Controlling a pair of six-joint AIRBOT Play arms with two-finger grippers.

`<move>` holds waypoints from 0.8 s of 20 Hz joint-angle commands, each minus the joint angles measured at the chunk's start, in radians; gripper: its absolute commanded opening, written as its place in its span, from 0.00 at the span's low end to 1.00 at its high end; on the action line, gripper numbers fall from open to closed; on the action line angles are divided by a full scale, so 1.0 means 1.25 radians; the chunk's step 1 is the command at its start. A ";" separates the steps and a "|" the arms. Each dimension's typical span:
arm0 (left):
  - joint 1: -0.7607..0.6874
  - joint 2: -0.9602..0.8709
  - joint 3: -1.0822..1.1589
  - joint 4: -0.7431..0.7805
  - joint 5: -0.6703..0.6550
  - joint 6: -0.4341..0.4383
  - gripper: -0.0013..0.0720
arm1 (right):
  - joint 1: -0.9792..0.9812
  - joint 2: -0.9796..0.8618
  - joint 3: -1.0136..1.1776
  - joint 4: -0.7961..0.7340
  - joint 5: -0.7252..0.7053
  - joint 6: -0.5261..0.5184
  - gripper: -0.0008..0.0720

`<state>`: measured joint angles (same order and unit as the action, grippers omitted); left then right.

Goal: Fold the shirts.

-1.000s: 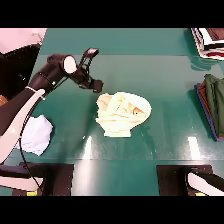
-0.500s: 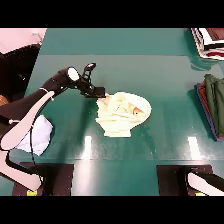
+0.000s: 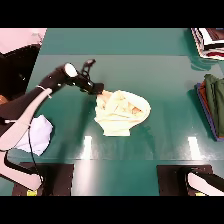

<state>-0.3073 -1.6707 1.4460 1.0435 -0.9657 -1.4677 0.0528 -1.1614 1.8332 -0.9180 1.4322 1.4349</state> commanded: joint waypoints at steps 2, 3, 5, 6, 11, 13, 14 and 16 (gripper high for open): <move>0.102 0.104 0.061 0.063 -0.032 0.010 0.06 | 0.018 0.055 -0.278 -0.007 0.009 0.022 0.03; 0.120 0.127 0.066 0.067 -0.032 0.022 0.06 | 0.029 0.076 -0.376 -0.021 -0.030 0.025 0.03; 0.144 0.161 0.066 0.085 -0.039 0.031 0.06 | 0.067 0.112 -0.600 -0.007 -0.140 0.028 0.12; 0.148 0.167 0.066 0.093 -0.045 0.031 0.06 | 0.091 0.118 -0.694 0.014 -0.185 0.027 0.46; 0.147 0.165 0.065 0.100 -0.060 0.028 0.06 | 0.301 0.010 -0.949 0.173 -0.407 0.003 0.57; 0.147 0.165 0.065 0.100 -0.061 0.028 0.06 | 0.388 -0.073 -0.922 0.218 -0.475 -0.020 0.57; 0.147 0.165 0.065 0.100 -0.061 0.029 0.06 | 0.418 -0.113 -0.891 0.216 -0.490 -0.020 0.57; 0.147 0.165 0.065 0.102 -0.063 0.029 0.06 | 0.454 -0.187 -0.821 0.216 -0.504 -0.020 0.57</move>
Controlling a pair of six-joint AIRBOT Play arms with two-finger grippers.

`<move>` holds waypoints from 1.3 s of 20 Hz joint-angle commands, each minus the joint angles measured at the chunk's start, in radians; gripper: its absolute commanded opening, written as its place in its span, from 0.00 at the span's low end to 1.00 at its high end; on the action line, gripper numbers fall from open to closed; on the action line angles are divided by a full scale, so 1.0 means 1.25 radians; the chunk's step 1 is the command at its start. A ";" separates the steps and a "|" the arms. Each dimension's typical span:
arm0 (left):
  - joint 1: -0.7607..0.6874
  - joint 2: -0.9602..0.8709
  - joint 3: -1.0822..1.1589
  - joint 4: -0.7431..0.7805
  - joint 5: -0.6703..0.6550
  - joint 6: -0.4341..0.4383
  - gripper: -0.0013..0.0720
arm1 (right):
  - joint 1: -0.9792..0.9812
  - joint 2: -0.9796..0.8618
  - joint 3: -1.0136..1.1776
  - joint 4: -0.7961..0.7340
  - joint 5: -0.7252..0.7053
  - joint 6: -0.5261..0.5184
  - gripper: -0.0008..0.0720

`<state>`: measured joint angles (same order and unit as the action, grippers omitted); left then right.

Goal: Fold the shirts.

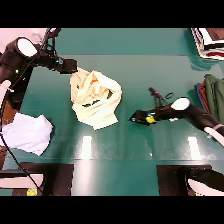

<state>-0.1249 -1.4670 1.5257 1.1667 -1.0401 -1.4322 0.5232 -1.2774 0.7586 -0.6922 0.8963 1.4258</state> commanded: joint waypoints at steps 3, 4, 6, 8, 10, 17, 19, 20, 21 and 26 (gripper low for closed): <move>0.002 0.002 0.001 0.004 -0.006 0.001 0.06 | 0.098 -0.188 0.141 0.037 -0.070 -0.013 0.57; 0.002 0.002 0.001 0.006 -0.006 0.001 0.06 | 0.105 -0.213 0.172 0.036 -0.065 -0.013 0.57; 0.002 0.002 0.001 0.007 -0.006 0.007 0.06 | 0.119 -0.259 0.230 0.036 -0.043 -0.013 0.57; 0.002 0.002 0.001 0.007 -0.007 0.022 0.06 | 0.140 -0.304 0.283 0.037 -0.001 -0.013 0.57; 0.002 0.002 0.001 0.007 -0.013 0.022 0.06 | 0.163 -0.338 0.312 0.036 0.033 -0.013 0.50; 0.022 0.068 0.034 0.049 -0.012 0.021 0.06 | 0.107 -0.258 0.328 -0.133 0.062 0.058 0.03; 0.050 0.131 0.073 0.056 -0.013 0.021 0.06 | 0.032 -0.160 0.328 -0.278 0.093 0.113 0.03; 0.066 0.165 0.087 0.056 -0.014 0.021 0.06 | -0.010 -0.109 0.328 -0.327 0.112 0.127 0.03; 0.080 0.204 0.100 0.055 -0.013 0.022 0.06 | -0.060 -0.054 0.328 -0.356 0.130 0.131 0.03; 0.096 0.391 0.145 0.064 -0.013 0.024 0.06 | -0.270 0.179 0.386 -0.370 0.207 0.113 0.03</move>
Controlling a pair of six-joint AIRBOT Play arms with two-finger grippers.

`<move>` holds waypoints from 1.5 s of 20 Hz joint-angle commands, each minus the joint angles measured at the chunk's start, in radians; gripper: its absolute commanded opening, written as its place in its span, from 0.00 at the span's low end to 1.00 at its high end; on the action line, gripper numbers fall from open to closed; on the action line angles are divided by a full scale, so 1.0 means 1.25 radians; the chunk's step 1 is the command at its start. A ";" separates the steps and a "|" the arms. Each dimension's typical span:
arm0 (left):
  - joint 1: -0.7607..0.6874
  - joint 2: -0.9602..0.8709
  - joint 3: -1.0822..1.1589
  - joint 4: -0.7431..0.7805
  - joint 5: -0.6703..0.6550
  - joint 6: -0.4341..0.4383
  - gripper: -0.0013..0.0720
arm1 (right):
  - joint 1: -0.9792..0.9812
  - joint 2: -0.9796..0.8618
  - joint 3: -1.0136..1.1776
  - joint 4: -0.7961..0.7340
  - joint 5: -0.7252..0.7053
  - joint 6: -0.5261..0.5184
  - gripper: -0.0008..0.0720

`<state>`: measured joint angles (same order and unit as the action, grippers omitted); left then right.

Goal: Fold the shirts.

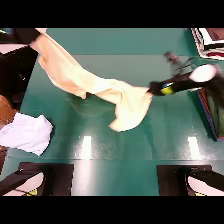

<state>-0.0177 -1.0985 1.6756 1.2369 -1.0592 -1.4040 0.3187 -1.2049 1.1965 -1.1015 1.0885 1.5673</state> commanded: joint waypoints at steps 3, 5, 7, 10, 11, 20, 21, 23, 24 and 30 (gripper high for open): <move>0.011 0.200 0.044 0.008 0.003 0.002 0.06 | -0.176 0.217 0.139 -0.043 0.097 -0.027 0.03; 0.011 0.258 0.063 0.007 0.003 0.001 0.06 | -0.210 0.272 0.204 -0.043 0.109 -0.034 0.03; 0.011 0.300 0.091 0.007 0.003 -0.002 0.06 | -0.248 0.313 0.269 -0.044 0.137 -0.038 0.03; 0.011 0.325 0.160 0.006 -0.004 -0.011 0.05 | -0.322 0.342 0.367 -0.044 0.190 -0.055 0.03; 0.011 0.324 0.186 0.004 -0.013 -0.014 0.05 | -0.353 0.342 0.402 -0.044 0.209 -0.056 0.03; 0.011 0.097 0.076 -0.002 -0.272 -0.031 0.06 | -0.332 0.085 0.479 -0.043 0.353 -0.051 0.03; 0.011 0.057 0.008 -0.002 -0.267 -0.029 0.06 | -0.303 0.042 0.443 -0.044 0.354 -0.051 0.03; 0.011 -0.023 -0.132 -0.008 -0.237 -0.028 0.06 | -0.257 -0.060 0.375 -0.044 0.345 -0.052 0.03; 0.011 -0.062 -0.197 -0.008 -0.197 -0.020 0.06 | -0.240 -0.114 0.345 -0.044 0.327 -0.052 0.03; 0.011 -0.295 -0.270 -0.007 0.122 0.013 0.06 | -0.191 -0.343 0.375 -0.040 0.152 -0.067 0.03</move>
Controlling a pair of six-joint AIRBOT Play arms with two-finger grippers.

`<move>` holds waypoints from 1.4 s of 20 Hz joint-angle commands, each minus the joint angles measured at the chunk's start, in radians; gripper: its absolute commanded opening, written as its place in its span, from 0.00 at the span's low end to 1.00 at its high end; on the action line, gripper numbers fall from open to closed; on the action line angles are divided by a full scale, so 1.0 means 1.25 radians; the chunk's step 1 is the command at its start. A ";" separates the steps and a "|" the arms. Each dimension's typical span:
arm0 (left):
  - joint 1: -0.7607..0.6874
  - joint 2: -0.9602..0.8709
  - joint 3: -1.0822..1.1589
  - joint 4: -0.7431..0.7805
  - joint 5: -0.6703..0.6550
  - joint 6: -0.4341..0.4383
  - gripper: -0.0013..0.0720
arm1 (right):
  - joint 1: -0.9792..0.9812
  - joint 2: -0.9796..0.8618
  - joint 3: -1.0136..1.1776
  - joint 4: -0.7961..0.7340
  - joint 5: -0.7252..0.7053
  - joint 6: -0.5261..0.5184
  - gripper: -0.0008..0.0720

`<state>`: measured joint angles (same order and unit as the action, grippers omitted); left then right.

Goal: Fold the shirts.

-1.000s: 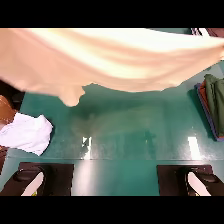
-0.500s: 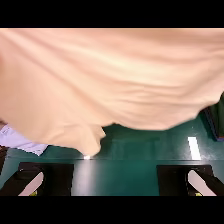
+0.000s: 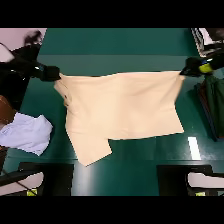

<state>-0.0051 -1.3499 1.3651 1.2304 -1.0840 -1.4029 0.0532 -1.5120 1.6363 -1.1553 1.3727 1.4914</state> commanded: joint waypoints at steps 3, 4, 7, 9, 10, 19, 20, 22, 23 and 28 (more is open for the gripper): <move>0.009 -0.114 0.022 0.001 0.179 -0.012 0.83 | 0.017 -0.153 0.130 0.009 -0.057 -0.006 0.48; 0.020 -0.114 0.041 0.001 0.146 -0.026 0.85 | 0.008 -0.159 0.162 0.010 -0.038 -0.006 0.53; 0.073 -0.091 0.070 0.000 -0.052 -0.030 0.85 | -0.016 -0.133 0.187 0.031 0.061 -0.027 0.53; 0.095 -0.046 0.017 0.001 -0.147 -0.019 0.85 | -0.041 -0.072 0.111 0.059 0.084 -0.058 0.53; 0.098 -0.005 -0.045 0.004 -0.148 -0.014 0.85 | -0.052 -0.032 0.054 0.081 0.084 -0.072 0.53; 0.098 0.332 -0.609 -0.076 -0.079 -0.052 0.85 | -0.112 0.258 -0.319 0.156 -0.022 -0.106 0.53; 0.098 0.334 -0.636 -0.095 -0.066 -0.051 0.85 | -0.112 0.272 -0.330 0.156 -0.029 -0.106 0.53; 0.097 0.334 -0.684 -0.137 -0.033 -0.050 0.85 | -0.112 0.287 -0.338 0.156 -0.030 -0.106 0.53; 0.097 0.334 -0.703 -0.154 -0.018 -0.050 0.85 | -0.112 0.292 -0.338 0.157 -0.031 -0.106 0.53; 0.097 0.334 -0.769 -0.241 0.051 -0.024 0.85 | -0.112 0.294 -0.338 0.157 -0.031 -0.106 0.53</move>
<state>0.1169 -0.9344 0.4576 0.9905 -1.0840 -1.4593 -0.0860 -1.1522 1.2209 -0.9615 1.3392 1.3594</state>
